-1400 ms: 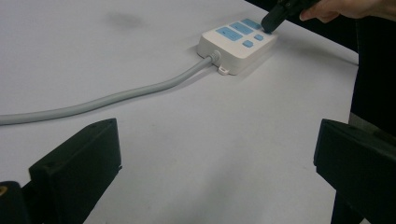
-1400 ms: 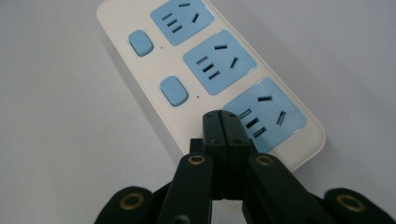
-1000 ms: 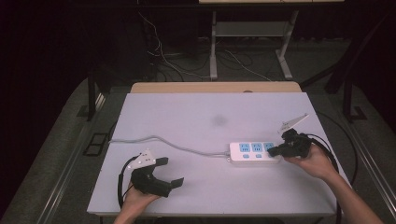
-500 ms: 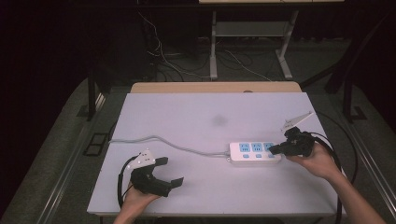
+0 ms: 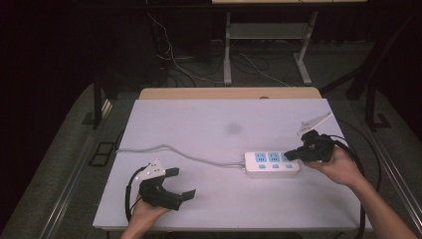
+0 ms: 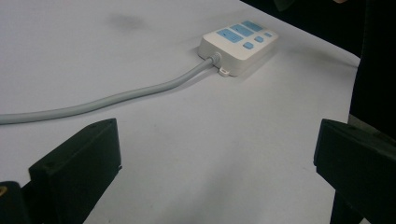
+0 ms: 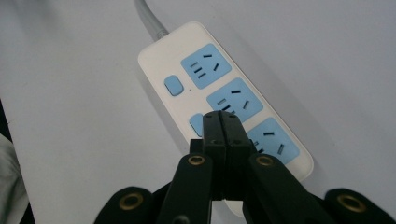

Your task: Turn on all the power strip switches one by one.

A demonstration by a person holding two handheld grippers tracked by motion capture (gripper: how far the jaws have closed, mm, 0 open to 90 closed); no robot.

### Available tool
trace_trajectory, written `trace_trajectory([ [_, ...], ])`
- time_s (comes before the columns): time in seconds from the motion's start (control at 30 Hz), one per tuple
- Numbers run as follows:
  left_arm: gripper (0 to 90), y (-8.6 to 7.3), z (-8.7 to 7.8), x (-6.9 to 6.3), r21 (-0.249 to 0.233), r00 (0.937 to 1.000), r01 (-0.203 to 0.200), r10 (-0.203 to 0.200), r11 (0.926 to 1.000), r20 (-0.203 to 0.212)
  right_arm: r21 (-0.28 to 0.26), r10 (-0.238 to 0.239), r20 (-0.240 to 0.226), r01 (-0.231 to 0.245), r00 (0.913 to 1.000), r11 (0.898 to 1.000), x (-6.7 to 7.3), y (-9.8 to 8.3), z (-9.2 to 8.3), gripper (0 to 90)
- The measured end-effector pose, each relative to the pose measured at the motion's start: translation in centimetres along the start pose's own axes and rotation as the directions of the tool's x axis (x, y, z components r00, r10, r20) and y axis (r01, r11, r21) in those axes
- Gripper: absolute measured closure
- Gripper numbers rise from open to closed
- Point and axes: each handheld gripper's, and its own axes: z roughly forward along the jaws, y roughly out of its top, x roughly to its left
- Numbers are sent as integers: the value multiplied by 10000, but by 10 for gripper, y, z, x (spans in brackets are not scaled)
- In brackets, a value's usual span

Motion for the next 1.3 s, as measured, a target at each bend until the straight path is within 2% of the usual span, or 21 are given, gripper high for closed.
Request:
trace_trajectory([
  [0.63, 0, 0, -2, 0, -52, 10000, 7, -7, 10000, -9, 410, -257, -395, 273, 9989, 9988, 8, 12, 27, 900],
  [1.07, 0, 0, -2, 2, -94, 10000, 57, -57, 9999, -32, 754, -172, -469, 207, 9988, 9969, 6, 8, 43, 900],
  [1.3, 0, 0, -2, 2, -97, 10000, 50, -50, 9999, -34, 675, -32, -476, 64, 9989, 9977, 3, 4, 48, 900],
])
